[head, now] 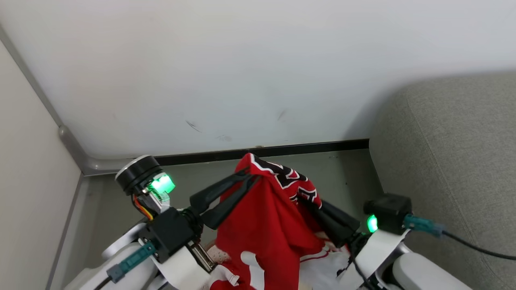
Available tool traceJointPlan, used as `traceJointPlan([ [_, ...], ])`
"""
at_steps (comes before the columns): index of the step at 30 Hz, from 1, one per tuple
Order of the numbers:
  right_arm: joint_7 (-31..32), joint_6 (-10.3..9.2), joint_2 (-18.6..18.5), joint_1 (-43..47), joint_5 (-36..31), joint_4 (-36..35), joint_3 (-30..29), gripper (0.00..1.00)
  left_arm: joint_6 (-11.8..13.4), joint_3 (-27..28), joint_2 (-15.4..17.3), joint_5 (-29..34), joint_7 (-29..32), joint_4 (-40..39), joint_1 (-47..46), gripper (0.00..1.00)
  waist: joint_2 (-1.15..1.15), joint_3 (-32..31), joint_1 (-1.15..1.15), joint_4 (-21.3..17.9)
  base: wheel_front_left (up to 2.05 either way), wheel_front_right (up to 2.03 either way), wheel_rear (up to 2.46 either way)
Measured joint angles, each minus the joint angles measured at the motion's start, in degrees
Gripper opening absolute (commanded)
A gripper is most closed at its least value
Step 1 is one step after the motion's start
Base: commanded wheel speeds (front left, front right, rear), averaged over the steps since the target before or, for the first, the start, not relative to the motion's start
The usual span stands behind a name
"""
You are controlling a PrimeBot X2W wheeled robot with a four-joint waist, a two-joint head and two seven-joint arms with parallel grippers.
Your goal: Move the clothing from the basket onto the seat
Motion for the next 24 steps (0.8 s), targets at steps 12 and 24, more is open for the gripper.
traceJointPlan([
  [12,0.0,0.0,0.8,0.3,1.7,-2.9,-8.0,0.0,4.9,6.9,-1.9,-8.1,0.0,8.3,6.8,1.0,0.0,0.5,0.0,-0.6,0.0,0.0,0.0],
  [24,0.0,0.0,0.8,2.4,1.7,-4.1,-11.2,0.0,9.8,16.0,-6.1,-17.3,0.0,12.5,10.2,1.0,0.0,1.4,0.0,-1.0,0.0,0.0,0.0],
])
